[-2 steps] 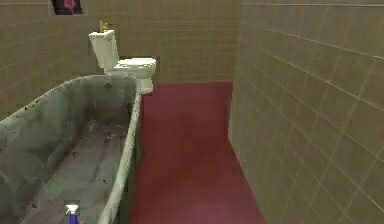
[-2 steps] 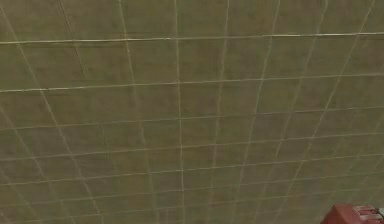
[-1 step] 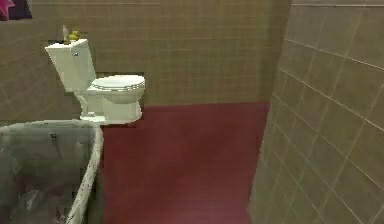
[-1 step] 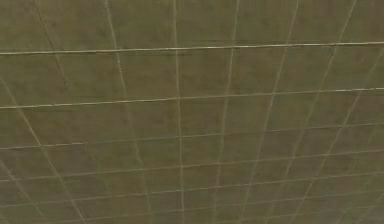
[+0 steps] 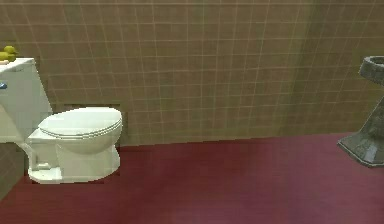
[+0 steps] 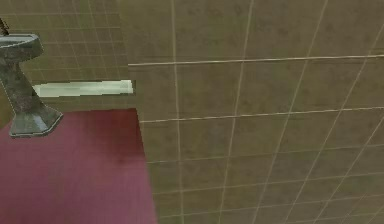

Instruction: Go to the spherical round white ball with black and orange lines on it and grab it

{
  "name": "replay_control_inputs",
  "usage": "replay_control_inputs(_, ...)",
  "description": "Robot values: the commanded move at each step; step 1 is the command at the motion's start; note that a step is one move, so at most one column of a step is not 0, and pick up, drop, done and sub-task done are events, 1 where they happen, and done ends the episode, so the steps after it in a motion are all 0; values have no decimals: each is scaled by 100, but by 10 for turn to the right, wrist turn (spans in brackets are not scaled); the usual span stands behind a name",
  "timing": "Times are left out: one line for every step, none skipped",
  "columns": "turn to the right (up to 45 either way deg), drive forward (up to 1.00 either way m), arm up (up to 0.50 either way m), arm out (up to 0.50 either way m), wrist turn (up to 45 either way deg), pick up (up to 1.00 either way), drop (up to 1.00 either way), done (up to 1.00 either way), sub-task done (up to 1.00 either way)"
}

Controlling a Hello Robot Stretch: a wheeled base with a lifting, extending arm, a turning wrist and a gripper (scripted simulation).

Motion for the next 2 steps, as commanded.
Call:
replay_control_inputs(120,0,0,0,0,0,0,0,0)
replay_control_inputs(0,20,0,0,0,0,0,0,0)
